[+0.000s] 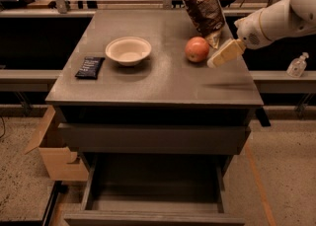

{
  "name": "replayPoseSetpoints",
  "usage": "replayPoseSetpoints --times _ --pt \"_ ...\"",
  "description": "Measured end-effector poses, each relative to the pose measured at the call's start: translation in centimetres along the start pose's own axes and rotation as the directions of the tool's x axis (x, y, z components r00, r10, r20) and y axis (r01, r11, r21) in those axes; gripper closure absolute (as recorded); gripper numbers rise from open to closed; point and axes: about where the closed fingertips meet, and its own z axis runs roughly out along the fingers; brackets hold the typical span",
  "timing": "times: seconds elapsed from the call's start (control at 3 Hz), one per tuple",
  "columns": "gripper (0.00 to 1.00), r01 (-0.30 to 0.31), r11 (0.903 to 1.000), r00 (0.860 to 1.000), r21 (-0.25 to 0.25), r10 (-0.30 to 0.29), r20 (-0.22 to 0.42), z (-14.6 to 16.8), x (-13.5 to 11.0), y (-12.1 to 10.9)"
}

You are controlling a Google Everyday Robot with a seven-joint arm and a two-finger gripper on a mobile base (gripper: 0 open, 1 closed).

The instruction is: Place apple into middle drawer

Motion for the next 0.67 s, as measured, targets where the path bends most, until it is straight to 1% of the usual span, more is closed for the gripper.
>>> replayPoseSetpoints --times 0.33,0.67 --pt "0.0 -0.017 0.9998 0.999 -0.005 0.017 0.028 2.3 -0.1 -1.0" --pt "0.0 -0.028 0.9993 0.999 -0.024 0.029 0.043 4.4 -0.3 -1.5"
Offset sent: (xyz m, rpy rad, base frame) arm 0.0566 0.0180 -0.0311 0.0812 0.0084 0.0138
